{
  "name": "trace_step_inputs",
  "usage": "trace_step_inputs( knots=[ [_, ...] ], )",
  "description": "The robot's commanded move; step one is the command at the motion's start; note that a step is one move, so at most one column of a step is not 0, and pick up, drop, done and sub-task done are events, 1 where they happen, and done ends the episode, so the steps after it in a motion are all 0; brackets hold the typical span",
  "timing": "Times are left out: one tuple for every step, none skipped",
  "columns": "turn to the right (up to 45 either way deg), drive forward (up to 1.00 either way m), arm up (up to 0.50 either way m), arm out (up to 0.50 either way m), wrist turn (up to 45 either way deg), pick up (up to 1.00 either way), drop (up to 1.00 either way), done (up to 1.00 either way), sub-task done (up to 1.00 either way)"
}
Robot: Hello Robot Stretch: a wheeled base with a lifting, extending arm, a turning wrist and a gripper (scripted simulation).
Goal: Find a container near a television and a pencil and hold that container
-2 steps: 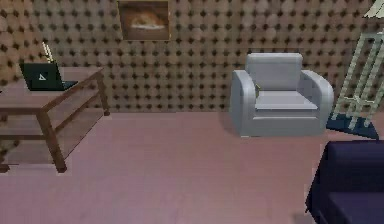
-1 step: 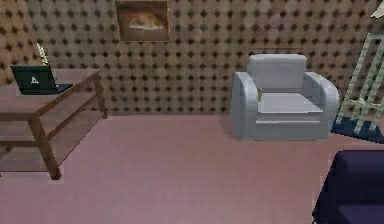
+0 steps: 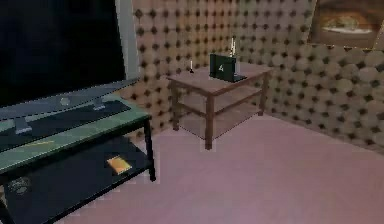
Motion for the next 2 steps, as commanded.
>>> trace_step_inputs(
  knots=[
    [-39.0,0.00,0.00,0.00,0.0,0.00,0.00,0.00,0.00],
    [0.0,0.60,0.00,0.00,0.0,0.00,0.00,0.00,0.00]
  ],
)
